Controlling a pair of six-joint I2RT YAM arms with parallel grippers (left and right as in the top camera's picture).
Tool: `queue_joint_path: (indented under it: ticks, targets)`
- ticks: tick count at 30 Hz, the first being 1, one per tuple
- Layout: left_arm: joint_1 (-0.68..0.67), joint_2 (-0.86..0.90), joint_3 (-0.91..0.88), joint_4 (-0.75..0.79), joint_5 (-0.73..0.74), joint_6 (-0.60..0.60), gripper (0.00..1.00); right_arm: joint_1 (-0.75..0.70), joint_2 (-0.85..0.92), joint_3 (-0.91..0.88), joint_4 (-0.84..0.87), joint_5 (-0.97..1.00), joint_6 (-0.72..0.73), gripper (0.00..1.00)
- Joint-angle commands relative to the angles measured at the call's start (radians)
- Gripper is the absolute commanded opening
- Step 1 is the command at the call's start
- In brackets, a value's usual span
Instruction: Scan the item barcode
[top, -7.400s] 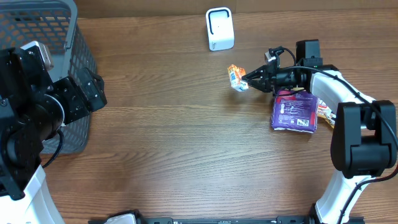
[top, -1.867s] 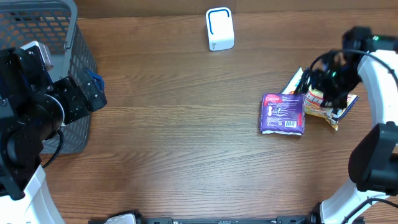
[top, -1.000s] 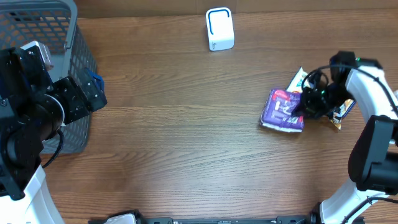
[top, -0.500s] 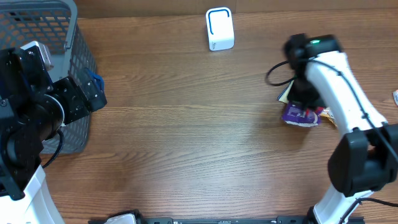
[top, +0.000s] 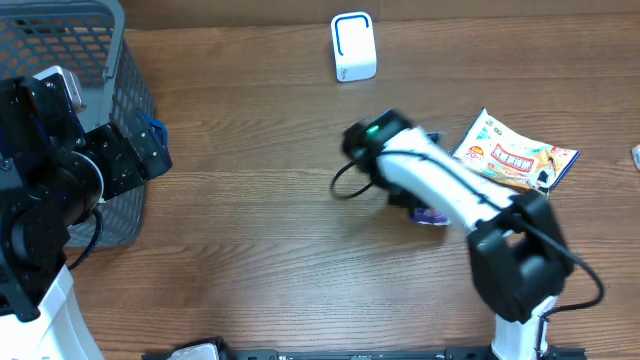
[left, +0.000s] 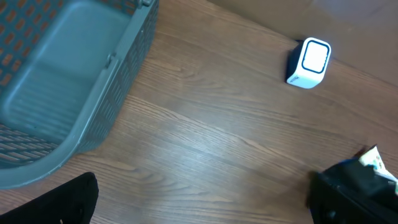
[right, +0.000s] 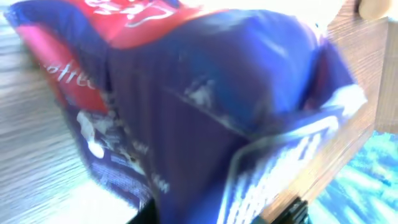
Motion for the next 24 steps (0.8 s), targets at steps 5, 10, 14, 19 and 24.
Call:
queue_joint_path:
  ticks: [5,10,14,19,24]
  targets:
    - [0.005,0.000,0.001,0.002,-0.009,-0.014,1.00,0.206,0.003,0.003,0.089,-0.201,0.016,0.54]
    - [0.005,0.000,0.001,0.002,-0.009,-0.014,1.00,0.246,0.002,0.050,0.112,-0.304,-0.014,0.89]
    - [0.005,0.000,0.001,0.002,-0.009,-0.014,1.00,0.176,-0.010,0.182,0.058,-0.340,-0.113,1.00]
    - [0.005,0.000,0.001,0.002,-0.009,-0.014,1.00,-0.003,-0.033,0.333,0.018,-0.473,-0.370,1.00]
    - [0.005,0.000,0.001,0.002,-0.009,-0.014,1.00,-0.193,-0.031,0.344,0.012,-0.603,-0.472,0.95]
